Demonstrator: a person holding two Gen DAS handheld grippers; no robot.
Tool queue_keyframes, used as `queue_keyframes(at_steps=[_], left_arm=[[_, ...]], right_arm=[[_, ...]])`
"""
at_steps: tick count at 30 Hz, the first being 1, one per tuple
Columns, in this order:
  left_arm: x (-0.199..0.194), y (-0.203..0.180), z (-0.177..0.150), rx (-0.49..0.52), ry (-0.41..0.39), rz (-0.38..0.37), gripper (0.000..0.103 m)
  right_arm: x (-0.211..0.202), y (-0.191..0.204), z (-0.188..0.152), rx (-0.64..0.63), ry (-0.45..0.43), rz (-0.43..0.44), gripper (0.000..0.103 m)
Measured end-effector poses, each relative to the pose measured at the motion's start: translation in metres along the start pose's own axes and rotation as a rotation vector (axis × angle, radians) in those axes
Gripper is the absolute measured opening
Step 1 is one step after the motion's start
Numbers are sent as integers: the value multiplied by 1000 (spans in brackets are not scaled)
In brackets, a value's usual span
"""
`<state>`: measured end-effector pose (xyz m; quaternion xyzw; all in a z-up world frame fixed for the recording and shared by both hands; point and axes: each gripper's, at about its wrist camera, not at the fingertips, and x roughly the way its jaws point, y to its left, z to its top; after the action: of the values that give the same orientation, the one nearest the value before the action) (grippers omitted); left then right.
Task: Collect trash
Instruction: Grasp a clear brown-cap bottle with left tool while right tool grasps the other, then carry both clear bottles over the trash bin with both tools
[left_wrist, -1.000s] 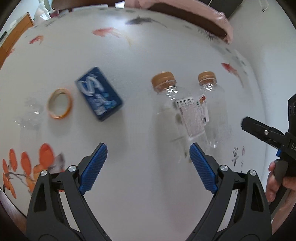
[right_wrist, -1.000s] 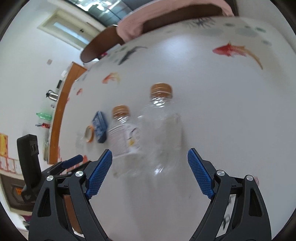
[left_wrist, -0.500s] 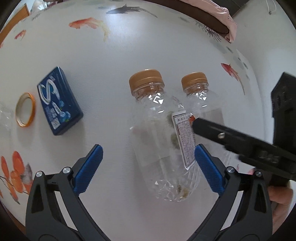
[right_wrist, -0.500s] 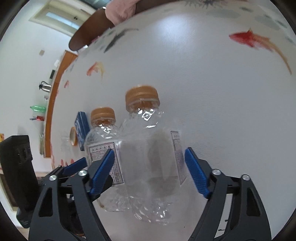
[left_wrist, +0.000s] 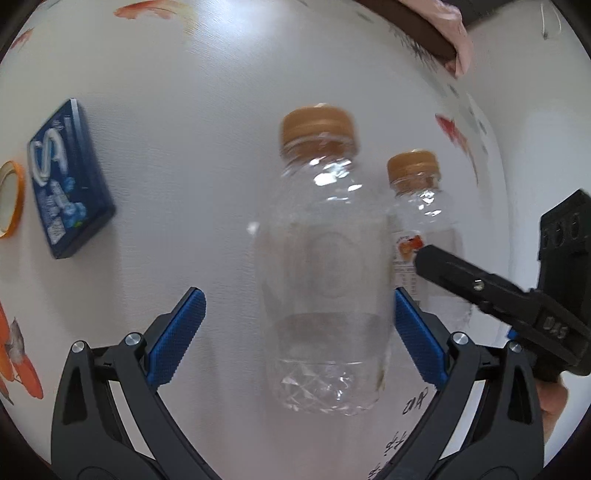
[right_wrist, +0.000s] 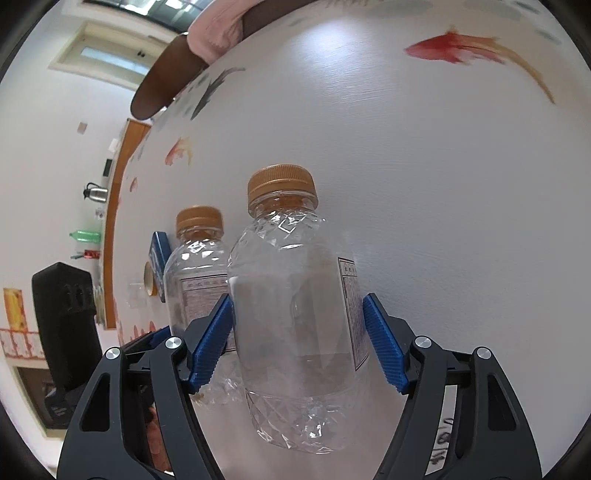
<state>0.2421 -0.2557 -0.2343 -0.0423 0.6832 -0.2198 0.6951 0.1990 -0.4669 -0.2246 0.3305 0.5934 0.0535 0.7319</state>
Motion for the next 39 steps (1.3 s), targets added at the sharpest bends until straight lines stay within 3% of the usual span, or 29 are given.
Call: queue_keyframes(at_steps=[5,8,11,17,31,39], left_arm=[[7,-13,-4,61,-19,70,91],[6,-17,-5,100,-25,88,74],[6,-19,-6,114,-18,98,72],[-18,-22,-13,156,-75,123,65],[-77,33,-50,74,-147,94,61],[-138,77,-84,8,-239,79,61]], right_arm=[[-6,-11,-3,32,-17,14,71],[-9,-17,-6,46,-25,22,71],[-12,-21,-8,64,-35,22,71],[-19,-16,-15,59,-44,22,71],[-28,41,-40,-31,-34,51,71],[-23,108,-61,-129,-5,110,71]])
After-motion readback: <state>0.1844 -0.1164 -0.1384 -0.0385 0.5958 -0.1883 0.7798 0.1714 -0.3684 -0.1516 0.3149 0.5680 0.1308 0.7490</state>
